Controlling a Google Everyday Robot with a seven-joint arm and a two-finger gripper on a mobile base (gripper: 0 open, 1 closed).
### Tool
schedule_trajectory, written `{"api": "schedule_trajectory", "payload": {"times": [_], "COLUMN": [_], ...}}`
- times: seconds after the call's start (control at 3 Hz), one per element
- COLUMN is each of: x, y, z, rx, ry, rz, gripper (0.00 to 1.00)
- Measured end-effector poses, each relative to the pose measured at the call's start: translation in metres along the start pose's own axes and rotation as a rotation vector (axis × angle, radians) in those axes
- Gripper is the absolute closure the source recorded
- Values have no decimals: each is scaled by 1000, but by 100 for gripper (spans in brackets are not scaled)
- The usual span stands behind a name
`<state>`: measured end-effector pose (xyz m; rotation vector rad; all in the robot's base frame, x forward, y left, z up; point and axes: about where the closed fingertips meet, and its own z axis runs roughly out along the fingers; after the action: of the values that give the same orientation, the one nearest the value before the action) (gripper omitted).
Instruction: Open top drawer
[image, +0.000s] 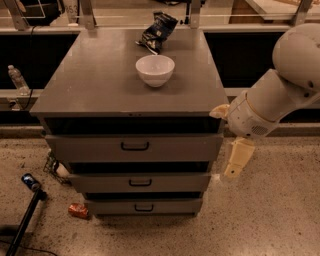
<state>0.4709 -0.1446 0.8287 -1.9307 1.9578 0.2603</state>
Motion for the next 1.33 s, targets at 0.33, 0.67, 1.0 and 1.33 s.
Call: {"api": "schedule_trajectory", "payload": {"times": [0.33, 0.67, 1.0, 1.33], "x": [0, -5, -11, -16], "y": [0, 1, -3, -11], "z": [22, 49, 75, 97], "rx": [-2, -11, -11, 9], "ry": [-26, -69, -100, -117], "rz": [-24, -84, -130, -147], "gripper": [0, 0, 0, 0]}}
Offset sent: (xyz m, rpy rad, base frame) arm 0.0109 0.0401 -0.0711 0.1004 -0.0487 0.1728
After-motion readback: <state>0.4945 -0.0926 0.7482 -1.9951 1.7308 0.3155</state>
